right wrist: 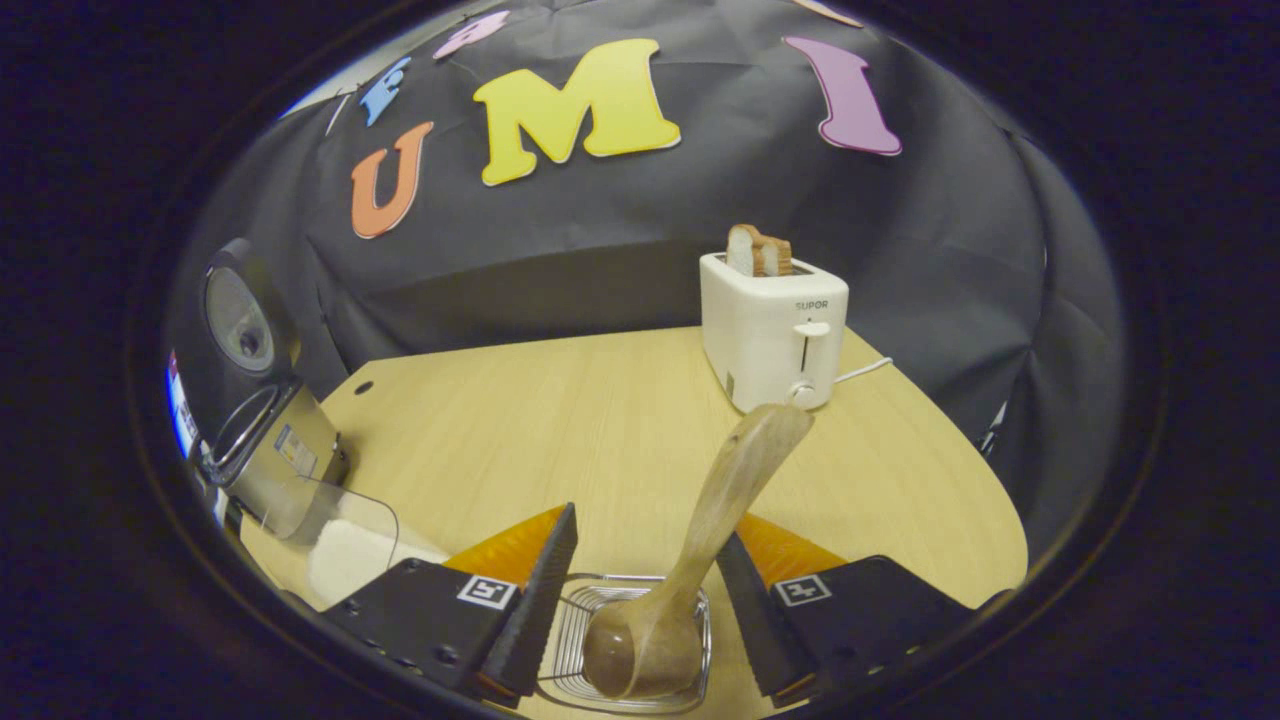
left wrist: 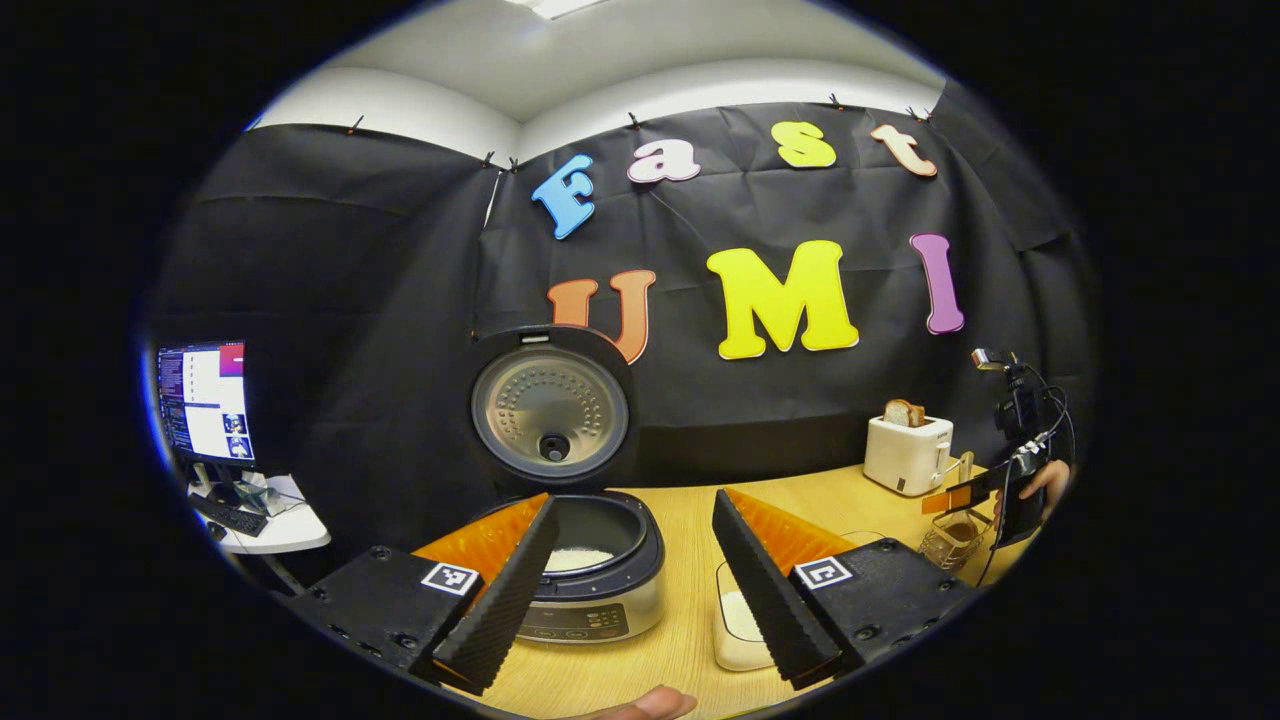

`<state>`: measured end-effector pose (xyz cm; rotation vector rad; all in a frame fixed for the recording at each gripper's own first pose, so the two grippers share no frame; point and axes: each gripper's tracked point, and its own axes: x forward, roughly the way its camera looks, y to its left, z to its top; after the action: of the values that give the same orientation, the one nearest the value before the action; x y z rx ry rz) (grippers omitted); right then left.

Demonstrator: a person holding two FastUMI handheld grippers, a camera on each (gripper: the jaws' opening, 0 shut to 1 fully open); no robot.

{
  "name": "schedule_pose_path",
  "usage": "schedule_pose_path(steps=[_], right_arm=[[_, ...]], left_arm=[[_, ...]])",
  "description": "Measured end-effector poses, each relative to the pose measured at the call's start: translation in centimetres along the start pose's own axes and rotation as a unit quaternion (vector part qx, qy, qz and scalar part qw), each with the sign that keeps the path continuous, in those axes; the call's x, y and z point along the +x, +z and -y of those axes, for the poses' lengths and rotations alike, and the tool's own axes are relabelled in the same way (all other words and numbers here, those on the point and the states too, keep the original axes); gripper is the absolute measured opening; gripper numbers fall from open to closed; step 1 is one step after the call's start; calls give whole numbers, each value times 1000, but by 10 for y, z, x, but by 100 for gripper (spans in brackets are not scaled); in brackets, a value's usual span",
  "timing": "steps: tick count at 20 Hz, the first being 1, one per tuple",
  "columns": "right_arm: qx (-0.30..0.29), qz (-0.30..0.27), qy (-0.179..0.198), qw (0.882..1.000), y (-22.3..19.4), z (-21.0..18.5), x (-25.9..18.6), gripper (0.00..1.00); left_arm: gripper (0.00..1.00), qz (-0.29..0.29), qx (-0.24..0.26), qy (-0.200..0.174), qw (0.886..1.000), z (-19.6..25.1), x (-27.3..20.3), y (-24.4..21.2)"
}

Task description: Close the left gripper, press the button to open the rice cooker; take a wooden spoon from the chopstick holder with the right hand, scoop a spoonful of rice and pour it into the rice cooker, then put the wooden spoon back into the chopstick holder.

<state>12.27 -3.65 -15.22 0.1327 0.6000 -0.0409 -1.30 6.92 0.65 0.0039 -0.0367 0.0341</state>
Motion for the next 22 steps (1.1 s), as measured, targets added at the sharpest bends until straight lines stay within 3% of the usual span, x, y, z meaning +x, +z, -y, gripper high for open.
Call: schedule_pose_path(steps=[4,6,10,11,12,13,14,15,19,22], right_arm=[[15,1,26,1000,2,-4,10,60],[17,-17,18,1000,-7,6,19,58],[31,-25,36,999,-13,5,17,27],[34,-31,35,998,-16,7,18,33],[36,-31,34,998,-15,7,18,25],[33,-28,14,999,-15,14,13,33],[46,-24,13,999,-10,13,3,33],[48,-21,14,999,-12,10,11,17],[37,-1,3,999,-7,7,0,8],[41,9,-8,999,-4,8,-15,8]], left_arm=[[98,-5,-4,4,1000,-2,2,-4],[99,-5,-3,1,1000,1,1,-4],[99,4,1,-2,1000,4,1,0],[98,4,0,-4,1000,5,1,0],[98,3,1,-5,1000,6,1,-1],[98,1,3,-5,1000,7,1,-1],[98,1,4,-5,1000,7,1,-2],[98,1,4,-6,1000,8,2,-2],[98,0,3,-16,1000,14,3,-2],[98,-3,6,-10,1000,7,1,-4]])
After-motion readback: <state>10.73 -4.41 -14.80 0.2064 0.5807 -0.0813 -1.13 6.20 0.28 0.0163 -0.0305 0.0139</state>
